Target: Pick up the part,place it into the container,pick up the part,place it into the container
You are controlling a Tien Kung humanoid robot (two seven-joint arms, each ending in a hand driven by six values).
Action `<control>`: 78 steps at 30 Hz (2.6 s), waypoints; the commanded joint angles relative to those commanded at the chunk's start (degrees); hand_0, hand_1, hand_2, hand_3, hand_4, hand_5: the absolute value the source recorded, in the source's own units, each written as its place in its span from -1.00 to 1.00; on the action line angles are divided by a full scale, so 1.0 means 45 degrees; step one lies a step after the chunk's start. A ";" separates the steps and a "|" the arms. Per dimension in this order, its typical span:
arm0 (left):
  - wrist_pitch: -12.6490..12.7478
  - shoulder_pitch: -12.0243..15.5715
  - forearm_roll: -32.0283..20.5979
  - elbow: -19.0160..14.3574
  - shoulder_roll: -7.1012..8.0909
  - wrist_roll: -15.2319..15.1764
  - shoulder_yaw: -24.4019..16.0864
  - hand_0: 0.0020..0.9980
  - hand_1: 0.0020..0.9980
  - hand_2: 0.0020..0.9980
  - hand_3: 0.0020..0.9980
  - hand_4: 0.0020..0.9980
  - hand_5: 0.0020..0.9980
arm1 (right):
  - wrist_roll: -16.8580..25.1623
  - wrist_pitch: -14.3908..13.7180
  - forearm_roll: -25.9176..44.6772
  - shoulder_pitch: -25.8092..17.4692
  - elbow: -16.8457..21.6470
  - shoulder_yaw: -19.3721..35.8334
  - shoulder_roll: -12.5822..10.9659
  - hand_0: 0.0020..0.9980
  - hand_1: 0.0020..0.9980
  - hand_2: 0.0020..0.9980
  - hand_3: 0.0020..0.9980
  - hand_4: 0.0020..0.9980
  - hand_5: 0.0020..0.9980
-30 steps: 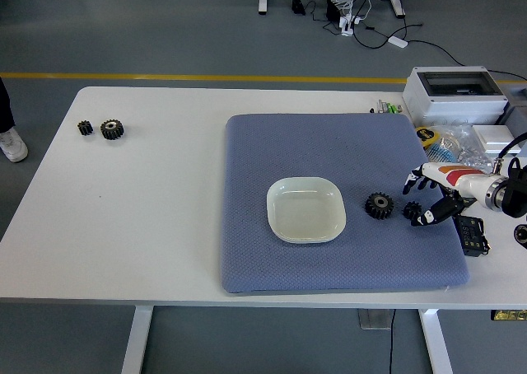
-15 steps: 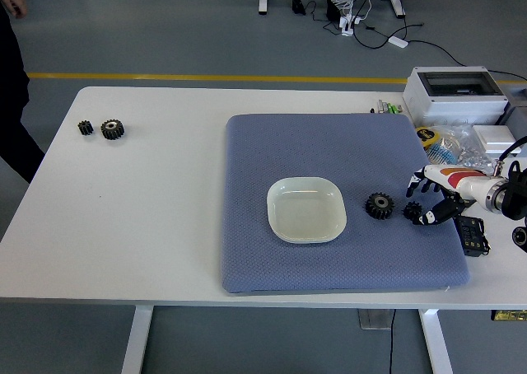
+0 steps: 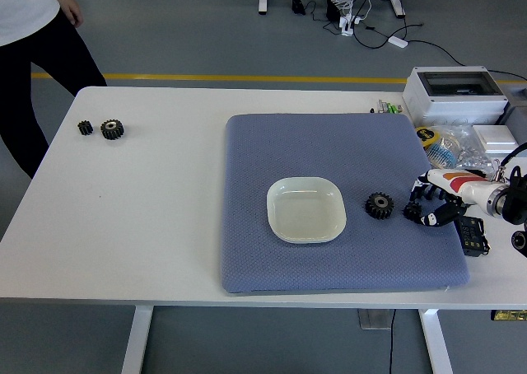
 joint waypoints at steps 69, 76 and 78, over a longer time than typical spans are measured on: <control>0.0010 0.0001 0.0219 0.0000 -0.0018 0.0038 -0.0231 0.43 0.39 0.47 0.22 0.51 0.40 | -0.0482 0.1156 -0.0380 -0.0306 0.0785 0.1742 -0.0645 -0.32 0.03 0.49 0.64 1.00 -0.40; 0.0004 -0.0024 0.0163 0.0000 -0.0023 0.0031 -0.0164 0.43 0.39 0.47 0.22 0.51 0.40 | -0.0152 0.0572 -0.0219 -0.0301 0.1099 0.1355 -0.0505 -0.35 -0.02 0.40 0.19 0.76 -0.52; 0.0001 -0.0025 0.0136 0.0000 -0.0025 0.0025 -0.0131 0.43 0.39 0.47 0.22 0.51 0.40 | -0.0059 0.0358 -0.0151 -0.0299 0.1040 0.1227 -0.0422 -0.35 -0.02 0.40 0.19 0.76 -0.52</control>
